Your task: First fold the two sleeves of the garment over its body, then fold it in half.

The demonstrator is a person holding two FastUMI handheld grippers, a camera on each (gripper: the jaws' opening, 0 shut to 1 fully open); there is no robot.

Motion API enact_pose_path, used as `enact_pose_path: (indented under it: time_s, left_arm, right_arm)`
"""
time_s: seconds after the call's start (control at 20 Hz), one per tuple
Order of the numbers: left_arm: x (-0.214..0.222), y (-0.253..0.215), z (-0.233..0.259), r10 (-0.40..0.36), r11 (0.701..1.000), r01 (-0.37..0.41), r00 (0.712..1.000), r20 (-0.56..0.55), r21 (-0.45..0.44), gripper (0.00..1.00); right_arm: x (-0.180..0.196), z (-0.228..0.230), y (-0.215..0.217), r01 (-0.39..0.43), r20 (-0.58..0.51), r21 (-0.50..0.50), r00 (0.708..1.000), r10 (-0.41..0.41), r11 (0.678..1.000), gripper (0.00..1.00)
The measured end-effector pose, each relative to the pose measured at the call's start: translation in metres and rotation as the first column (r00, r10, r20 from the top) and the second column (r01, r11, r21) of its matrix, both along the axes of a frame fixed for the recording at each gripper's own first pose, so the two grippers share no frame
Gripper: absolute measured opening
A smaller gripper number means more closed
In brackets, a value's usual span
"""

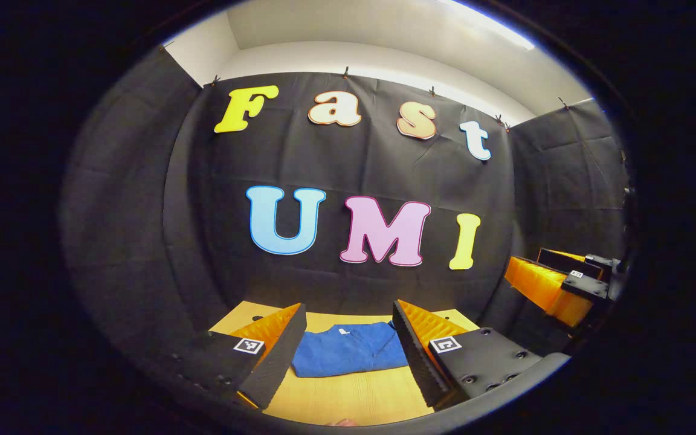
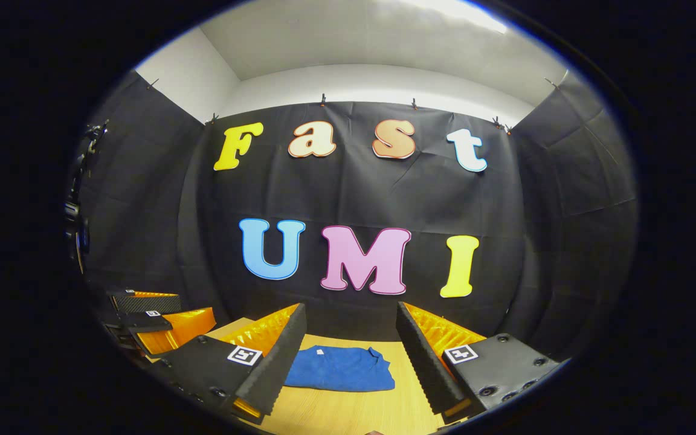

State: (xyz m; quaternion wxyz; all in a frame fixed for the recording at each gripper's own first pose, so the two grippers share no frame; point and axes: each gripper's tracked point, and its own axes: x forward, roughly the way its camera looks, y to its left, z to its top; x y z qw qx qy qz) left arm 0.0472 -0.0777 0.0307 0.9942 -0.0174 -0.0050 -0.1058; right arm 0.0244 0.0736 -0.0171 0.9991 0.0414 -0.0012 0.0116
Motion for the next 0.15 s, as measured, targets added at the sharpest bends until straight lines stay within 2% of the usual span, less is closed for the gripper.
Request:
enact_pose_path:
  time_s: [0.15]
  left_arm:
    - [0.0024,-0.0010,0.0068,0.004,1.000,-0.003,1.000,0.022,-0.019,0.82]
  right_arm:
    - [-0.0019,0.0012,-0.0051,0.006,0.003,-0.020,1.000,-0.006,1.000,0.94]
